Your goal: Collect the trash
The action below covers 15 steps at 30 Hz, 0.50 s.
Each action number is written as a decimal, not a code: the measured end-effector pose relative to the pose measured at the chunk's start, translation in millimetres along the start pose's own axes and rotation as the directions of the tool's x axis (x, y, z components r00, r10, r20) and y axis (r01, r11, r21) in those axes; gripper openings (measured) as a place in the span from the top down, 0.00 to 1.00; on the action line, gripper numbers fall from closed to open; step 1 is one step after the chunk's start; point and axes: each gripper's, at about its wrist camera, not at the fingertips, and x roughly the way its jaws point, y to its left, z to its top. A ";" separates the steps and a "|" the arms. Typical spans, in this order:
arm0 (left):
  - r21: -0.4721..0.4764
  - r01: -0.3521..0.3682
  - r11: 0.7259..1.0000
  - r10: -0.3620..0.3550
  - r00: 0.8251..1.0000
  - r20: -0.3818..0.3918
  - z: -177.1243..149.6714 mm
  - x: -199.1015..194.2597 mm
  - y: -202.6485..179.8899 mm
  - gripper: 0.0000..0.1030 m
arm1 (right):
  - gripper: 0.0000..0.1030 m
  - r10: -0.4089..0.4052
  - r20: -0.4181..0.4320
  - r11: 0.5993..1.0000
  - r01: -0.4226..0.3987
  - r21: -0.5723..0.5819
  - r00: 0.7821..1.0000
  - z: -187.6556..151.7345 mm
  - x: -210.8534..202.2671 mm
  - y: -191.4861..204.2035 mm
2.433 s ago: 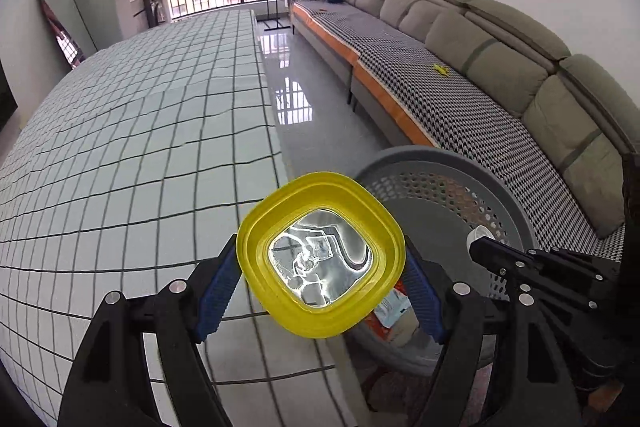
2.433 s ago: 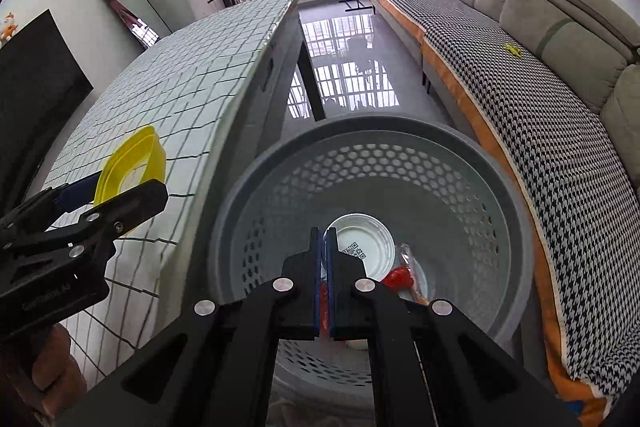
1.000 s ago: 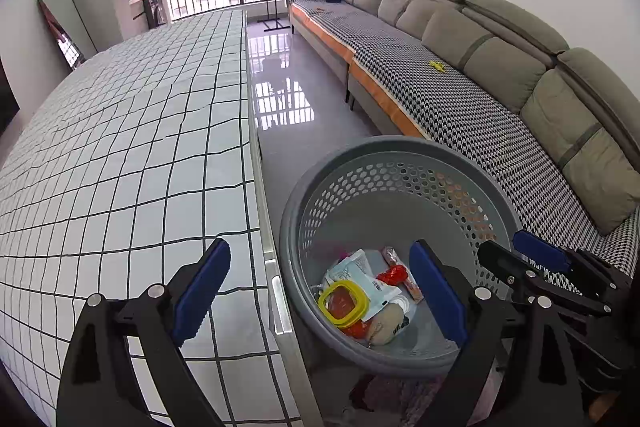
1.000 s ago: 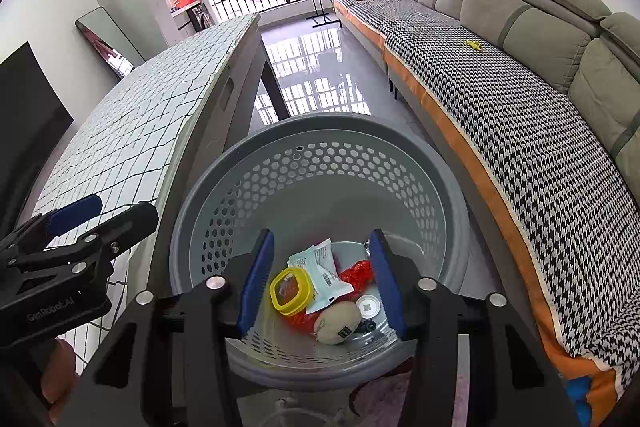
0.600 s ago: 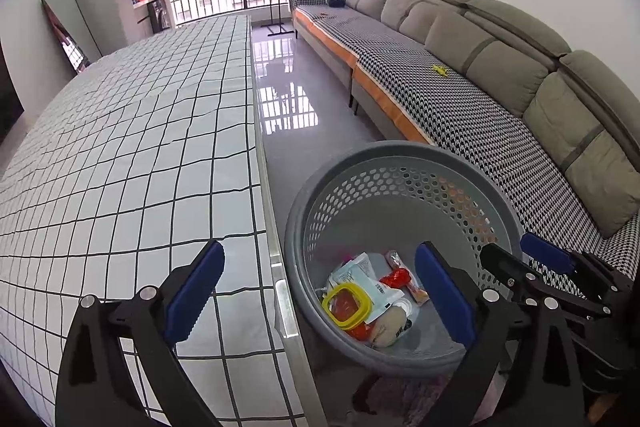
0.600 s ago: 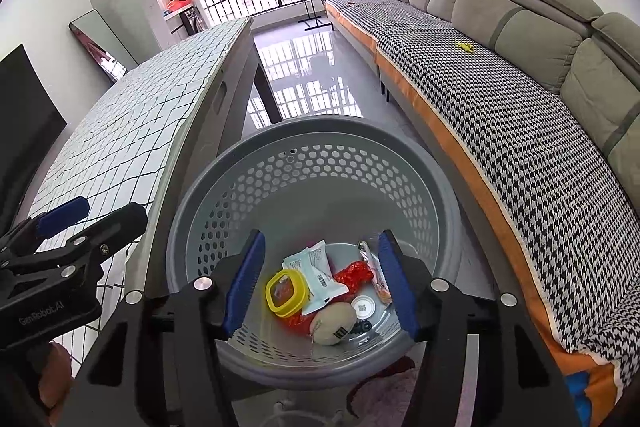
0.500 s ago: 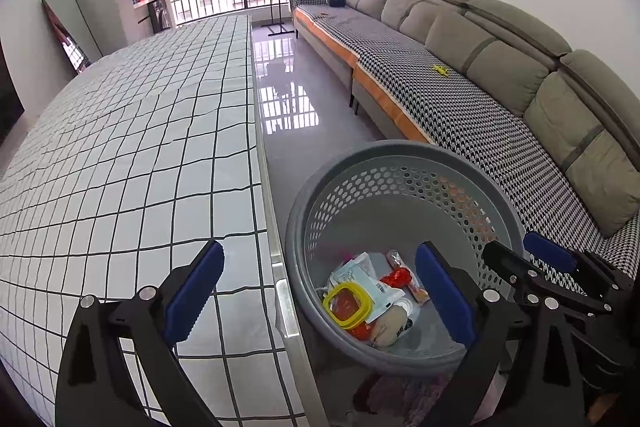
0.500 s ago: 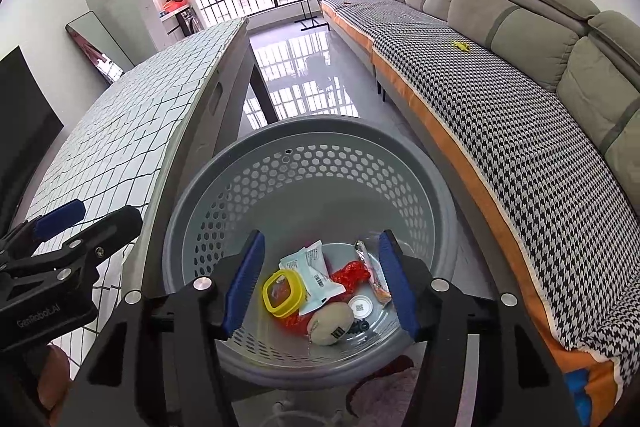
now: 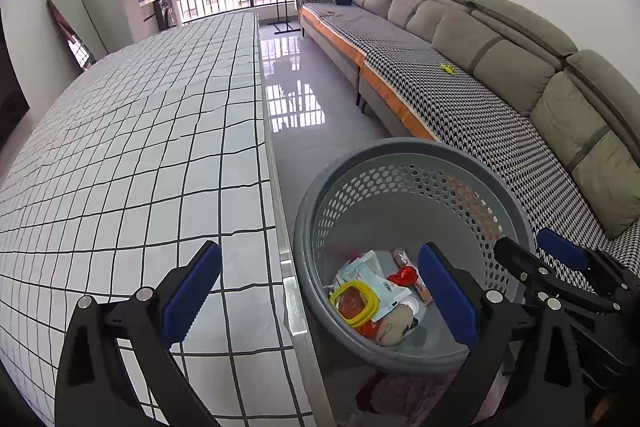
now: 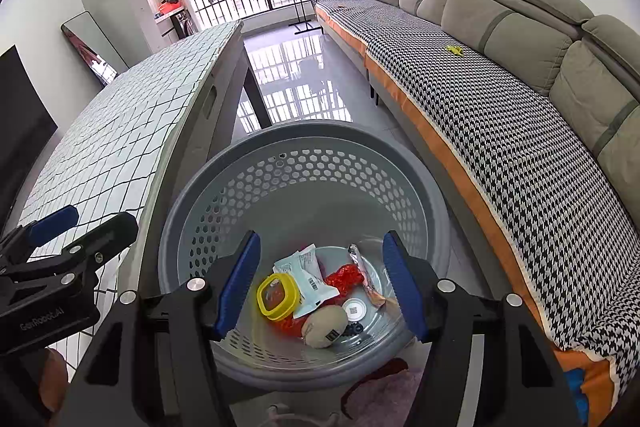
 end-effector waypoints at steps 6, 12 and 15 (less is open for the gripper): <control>-0.006 -0.006 1.000 0.006 1.000 -0.012 0.8 2.1 0.6 0.06 | 0.39 0.001 0.000 1.000 -0.001 0.003 1.000 0.3 -0.3 0.8; -0.010 -0.021 1.000 0.021 1.000 -0.011 0.9 3.8 1.5 0.06 | 0.39 0.003 0.000 1.000 -0.003 -0.001 1.000 -0.2 -0.4 2.4; -0.009 -0.026 1.000 0.025 1.000 -0.009 0.6 3.4 1.0 0.06 | 0.39 0.003 0.000 1.000 -0.003 0.000 1.000 -0.3 -0.4 2.4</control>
